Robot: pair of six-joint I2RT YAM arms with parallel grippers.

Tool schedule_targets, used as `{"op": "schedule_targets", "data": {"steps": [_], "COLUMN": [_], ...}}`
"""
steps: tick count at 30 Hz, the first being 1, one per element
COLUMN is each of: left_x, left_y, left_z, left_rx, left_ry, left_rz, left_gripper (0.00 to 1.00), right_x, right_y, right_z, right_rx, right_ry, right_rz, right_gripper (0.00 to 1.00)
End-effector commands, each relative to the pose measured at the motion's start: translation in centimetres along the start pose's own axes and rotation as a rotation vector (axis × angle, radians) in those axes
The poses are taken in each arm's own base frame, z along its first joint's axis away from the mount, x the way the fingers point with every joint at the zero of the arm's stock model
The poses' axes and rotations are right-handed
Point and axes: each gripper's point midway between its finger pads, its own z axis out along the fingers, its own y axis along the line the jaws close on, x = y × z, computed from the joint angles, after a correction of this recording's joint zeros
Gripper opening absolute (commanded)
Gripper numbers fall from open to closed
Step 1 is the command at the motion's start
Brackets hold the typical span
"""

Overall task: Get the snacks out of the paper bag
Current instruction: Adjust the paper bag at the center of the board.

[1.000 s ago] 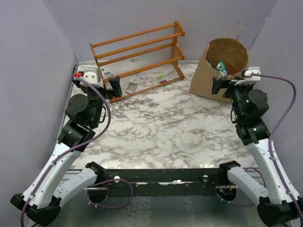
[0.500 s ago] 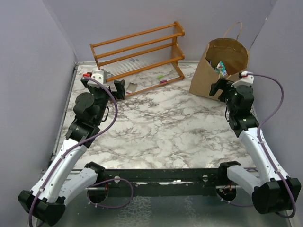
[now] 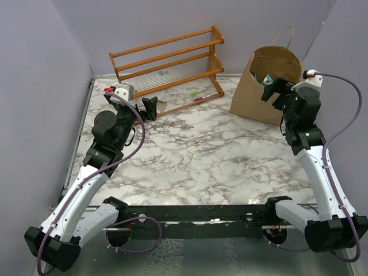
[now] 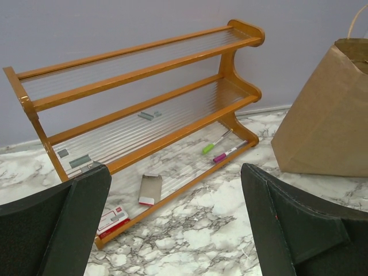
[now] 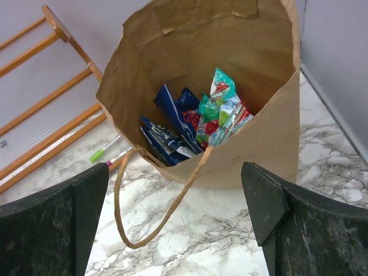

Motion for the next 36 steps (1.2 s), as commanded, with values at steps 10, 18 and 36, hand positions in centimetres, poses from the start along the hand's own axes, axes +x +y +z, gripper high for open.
{"op": "schedule_targets", "data": {"steps": [10,18,36], "left_x": [-1.0,-0.3,1.0], "left_y": [-1.4,-1.4,-0.8], "left_z": [0.2,0.7,1.2], "left_rx": [0.066,0.059,0.014], "left_ry": [-0.046,-0.02,0.019], "left_rz": [-0.031,-0.037,-0.043], "left_gripper": [0.99,0.99,0.99], "right_x": [-0.3,1.9,4.6], "right_y": [5.3,5.0,7.6], "right_z": [-1.6,-0.4,-0.1], "right_rx": [-0.293,-0.285,-0.47], "right_ry": [0.187,0.268,0.333], "right_rz": [-0.115,-0.142,-0.153], "right_gripper": [0.95,0.82,0.14]}}
